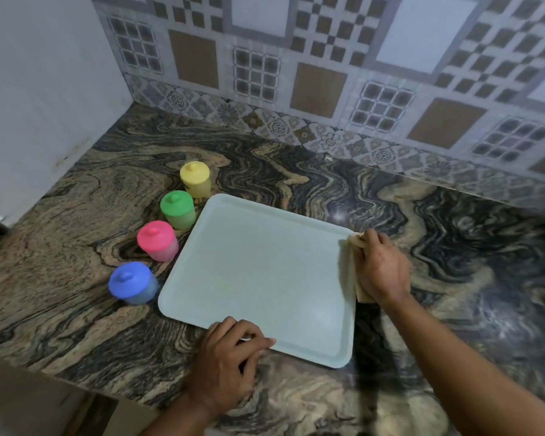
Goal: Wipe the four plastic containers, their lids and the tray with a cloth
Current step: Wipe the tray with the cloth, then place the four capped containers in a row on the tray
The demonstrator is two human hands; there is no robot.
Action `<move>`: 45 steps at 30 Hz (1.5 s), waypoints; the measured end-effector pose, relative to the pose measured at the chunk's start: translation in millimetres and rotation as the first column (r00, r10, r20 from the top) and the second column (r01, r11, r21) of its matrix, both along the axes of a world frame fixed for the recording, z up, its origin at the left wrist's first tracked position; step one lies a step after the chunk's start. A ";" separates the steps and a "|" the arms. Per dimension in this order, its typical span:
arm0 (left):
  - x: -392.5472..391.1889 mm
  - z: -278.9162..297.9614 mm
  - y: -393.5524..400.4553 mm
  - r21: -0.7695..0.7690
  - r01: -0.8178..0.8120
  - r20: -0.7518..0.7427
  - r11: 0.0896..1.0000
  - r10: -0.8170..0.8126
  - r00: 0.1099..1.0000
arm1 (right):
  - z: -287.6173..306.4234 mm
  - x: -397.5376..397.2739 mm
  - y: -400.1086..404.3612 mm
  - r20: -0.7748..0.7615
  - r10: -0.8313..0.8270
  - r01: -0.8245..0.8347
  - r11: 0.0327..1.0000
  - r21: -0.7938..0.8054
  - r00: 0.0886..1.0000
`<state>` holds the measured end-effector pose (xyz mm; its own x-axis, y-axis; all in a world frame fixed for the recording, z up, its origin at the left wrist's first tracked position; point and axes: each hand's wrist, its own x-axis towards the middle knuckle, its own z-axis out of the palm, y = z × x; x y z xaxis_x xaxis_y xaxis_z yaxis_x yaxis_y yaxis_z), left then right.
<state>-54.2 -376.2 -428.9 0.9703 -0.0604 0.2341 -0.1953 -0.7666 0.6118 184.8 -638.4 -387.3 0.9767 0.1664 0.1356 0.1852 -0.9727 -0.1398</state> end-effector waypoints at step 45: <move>-11.4 52.9 193.6 -0.100 -0.440 -0.093 0.893 0.431 0.897 | 20.6 -115.2 325.0 -0.047 0.431 -0.376 0.832 0.407 0.901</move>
<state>-65.6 -182.6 -376.0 0.9066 0.3953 0.1475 0.1863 -0.6888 0.7006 69.6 -313.4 -366.7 0.8467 0.5117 0.1455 0.5030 -0.6810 -0.5322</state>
